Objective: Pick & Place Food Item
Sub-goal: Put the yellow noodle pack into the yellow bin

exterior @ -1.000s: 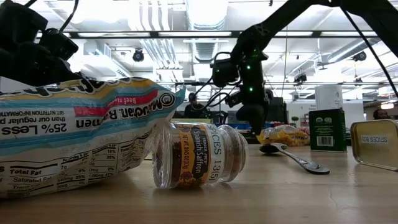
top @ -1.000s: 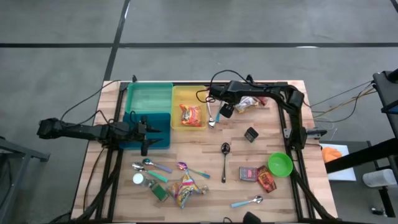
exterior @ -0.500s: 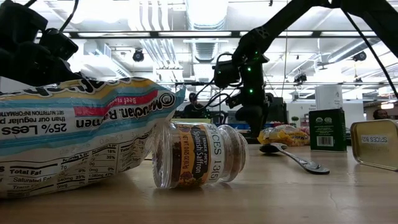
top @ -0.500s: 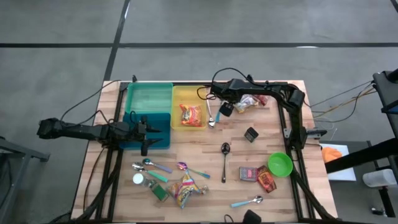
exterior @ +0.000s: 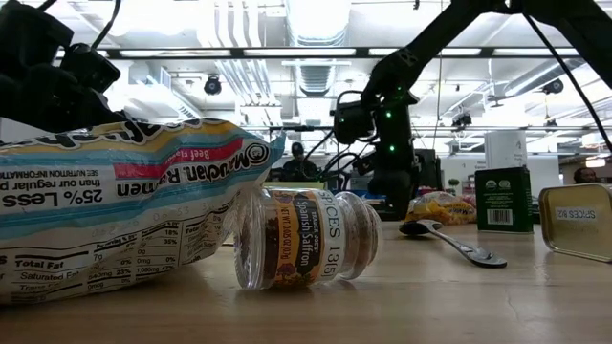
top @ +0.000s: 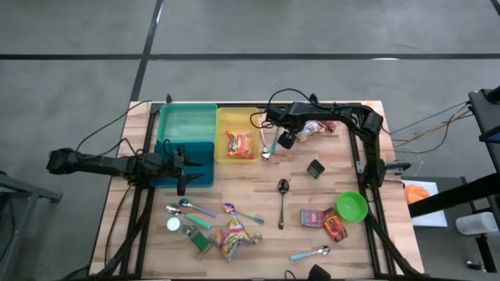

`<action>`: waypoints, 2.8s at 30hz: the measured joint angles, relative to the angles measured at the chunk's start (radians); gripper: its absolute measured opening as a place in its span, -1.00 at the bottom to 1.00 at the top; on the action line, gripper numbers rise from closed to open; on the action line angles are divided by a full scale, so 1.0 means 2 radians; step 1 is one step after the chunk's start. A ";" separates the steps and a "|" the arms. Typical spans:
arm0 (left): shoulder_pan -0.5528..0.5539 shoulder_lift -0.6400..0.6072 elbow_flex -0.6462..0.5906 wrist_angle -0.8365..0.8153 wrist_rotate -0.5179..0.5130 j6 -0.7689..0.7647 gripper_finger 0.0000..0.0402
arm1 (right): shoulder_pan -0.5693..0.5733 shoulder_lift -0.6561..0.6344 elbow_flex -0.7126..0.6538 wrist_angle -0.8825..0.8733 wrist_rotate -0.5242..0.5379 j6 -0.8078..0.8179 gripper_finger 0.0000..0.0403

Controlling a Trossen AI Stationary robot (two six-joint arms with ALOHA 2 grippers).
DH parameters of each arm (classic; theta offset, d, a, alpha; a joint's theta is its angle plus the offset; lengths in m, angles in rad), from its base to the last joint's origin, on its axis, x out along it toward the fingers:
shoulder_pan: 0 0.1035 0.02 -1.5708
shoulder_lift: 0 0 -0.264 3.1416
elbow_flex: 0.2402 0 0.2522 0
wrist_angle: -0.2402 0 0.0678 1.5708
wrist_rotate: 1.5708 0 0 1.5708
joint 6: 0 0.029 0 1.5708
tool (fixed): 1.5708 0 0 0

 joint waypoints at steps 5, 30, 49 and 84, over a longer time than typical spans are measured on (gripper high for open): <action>0.000 0.000 0.000 0.000 0.000 0.000 -0.06 | 0.000 0.000 -0.001 0.001 0.001 0.001 0.33; 0.000 0.000 0.000 0.000 0.000 0.000 -0.06 | 0.000 0.000 -0.001 0.006 0.003 -0.004 -0.92; 0.000 0.000 0.000 0.000 0.000 0.000 -0.06 | 0.006 -0.039 0.000 0.004 0.000 0.031 -0.94; -0.001 0.000 0.000 0.000 0.000 0.000 -0.06 | 0.149 -0.221 -0.013 0.228 -0.071 -0.015 -0.94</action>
